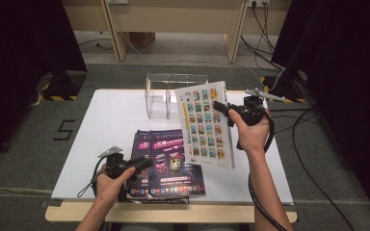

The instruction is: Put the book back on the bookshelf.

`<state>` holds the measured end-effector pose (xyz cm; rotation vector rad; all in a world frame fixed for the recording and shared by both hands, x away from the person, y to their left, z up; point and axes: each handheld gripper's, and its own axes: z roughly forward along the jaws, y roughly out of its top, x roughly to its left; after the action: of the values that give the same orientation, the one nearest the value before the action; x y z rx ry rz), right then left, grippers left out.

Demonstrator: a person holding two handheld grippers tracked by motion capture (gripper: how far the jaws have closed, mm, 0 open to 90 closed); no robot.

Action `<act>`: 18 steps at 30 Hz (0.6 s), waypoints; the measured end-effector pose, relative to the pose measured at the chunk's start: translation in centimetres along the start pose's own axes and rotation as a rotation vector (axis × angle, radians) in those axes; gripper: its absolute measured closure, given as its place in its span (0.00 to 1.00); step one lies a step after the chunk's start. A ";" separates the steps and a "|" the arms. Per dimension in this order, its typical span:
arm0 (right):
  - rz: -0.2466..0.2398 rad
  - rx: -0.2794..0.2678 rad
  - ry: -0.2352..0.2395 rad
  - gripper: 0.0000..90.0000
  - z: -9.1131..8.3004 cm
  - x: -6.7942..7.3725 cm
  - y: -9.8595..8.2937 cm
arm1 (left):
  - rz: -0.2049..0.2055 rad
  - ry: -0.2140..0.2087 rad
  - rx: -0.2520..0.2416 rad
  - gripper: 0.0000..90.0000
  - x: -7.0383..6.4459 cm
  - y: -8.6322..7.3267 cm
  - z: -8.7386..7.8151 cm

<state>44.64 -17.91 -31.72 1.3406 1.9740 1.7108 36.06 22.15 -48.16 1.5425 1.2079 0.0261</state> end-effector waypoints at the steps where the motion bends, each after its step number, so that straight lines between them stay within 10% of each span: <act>1: 0.002 -0.003 -0.005 0.83 0.0 -0.1 0.1 | 0.009 0.008 -0.001 0.51 -0.1 0.0 0.0; 18: -0.003 -0.053 -0.128 0.83 1.0 -1.7 2.4 | 0.016 0.028 0.011 0.51 0.1 -0.2 0.1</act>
<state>47.50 -18.67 -30.61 1.3906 1.8473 1.6216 36.05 22.13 -48.46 1.5660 1.2199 0.0520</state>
